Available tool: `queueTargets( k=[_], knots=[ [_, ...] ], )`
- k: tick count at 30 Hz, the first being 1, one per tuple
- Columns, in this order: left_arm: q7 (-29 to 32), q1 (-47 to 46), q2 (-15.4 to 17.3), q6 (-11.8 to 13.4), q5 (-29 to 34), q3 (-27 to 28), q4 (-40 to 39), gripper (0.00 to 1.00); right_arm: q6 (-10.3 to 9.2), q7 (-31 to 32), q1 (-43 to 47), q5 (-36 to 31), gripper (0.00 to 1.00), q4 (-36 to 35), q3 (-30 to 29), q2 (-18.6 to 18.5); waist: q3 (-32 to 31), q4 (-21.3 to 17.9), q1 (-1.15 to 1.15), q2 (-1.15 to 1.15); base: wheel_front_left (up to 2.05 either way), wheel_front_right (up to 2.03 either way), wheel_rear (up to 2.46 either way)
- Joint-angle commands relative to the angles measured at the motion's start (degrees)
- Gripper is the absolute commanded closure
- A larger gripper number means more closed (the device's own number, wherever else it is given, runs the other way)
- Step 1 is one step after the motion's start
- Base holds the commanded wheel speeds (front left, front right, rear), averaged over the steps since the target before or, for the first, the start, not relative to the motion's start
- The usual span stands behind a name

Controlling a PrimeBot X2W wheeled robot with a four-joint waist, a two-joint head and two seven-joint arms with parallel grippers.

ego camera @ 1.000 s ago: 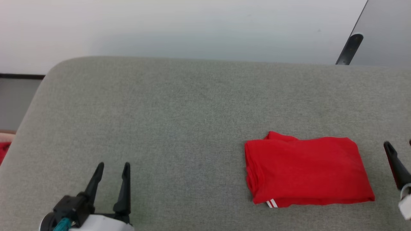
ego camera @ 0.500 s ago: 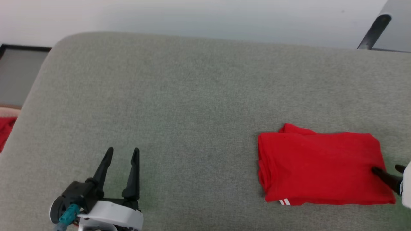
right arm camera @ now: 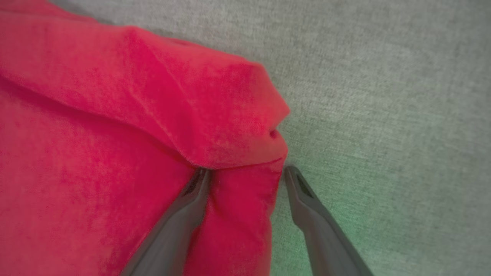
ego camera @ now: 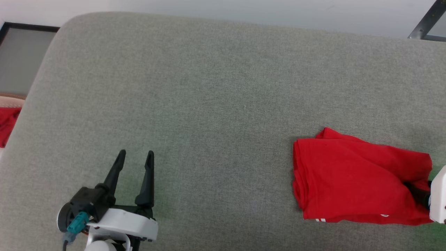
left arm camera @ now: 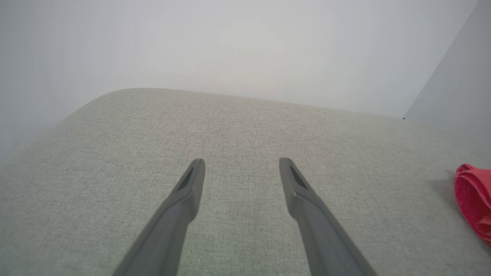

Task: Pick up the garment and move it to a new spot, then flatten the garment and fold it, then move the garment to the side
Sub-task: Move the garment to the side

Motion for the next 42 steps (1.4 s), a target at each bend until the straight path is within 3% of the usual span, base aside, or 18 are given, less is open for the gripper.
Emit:
queueTargets(
  k=[1,3,4,5,7,23,33,42],
  knots=[
    [-0.3,-0.9,-0.3,-0.4,0.1,-0.1,0.6,0.00,-0.04,-0.9,0.9,-1.4,0.00,3.8,2.4,2.1,-0.4,0.0,0.00,0.00,0.00,0.00,0.00],
    [-0.3,-1.0,-0.3,-0.4,0.2,0.0,0.7,0.00,-0.04,-1.2,0.9,-1.5,0.00,4.4,2.8,2.3,-0.5,0.0,0.00,0.00,0.00,0.00,0.00],
    [-0.3,-1.1,-0.2,-0.4,0.1,0.0,0.8,0.00,-0.04,-1.6,0.9,-1.3,0.08,4.8,3.3,2.5,-0.7,0.0,0.00,0.00,0.00,0.00,0.00],
    [-0.4,-1.1,-0.2,-0.5,0.1,0.1,0.8,0.00,-0.04,-2.3,0.7,-1.2,0.54,5.1,3.4,2.7,-0.8,0.0,0.00,0.00,0.00,0.00,0.00],
    [-0.4,-1.0,0.0,-0.5,0.1,0.3,0.9,0.00,-0.04,-3.4,0.2,-1.6,1.00,5.8,3.8,2.6,-1.0,-0.1,0.00,0.00,0.00,0.00,0.00],
    [-0.4,0.2,0.1,-0.6,0.4,0.2,0.3,0.00,-0.07,-9.9,-1.0,2.7,1.00,7.3,3.1,1.4,-2.8,-2.8,0.00,0.00,0.00,0.00,0.00],
    [-0.4,-1.1,0.6,-0.9,0.7,-0.5,0.0,0.00,-0.06,-13.7,-0.4,2.8,1.00,6.6,-2.6,-5.4,-1.7,-7.9,0.00,0.00,0.00,0.00,0.00],
    [0.4,-3.0,2.0,-1.4,1.1,-1.6,-0.1,0.00,-0.05,-18.0,-4.8,0.4,1.00,12.1,-9.0,-11.4,0.5,-11.7,0.00,0.00,0.00,0.00,0.00]
  ],
)
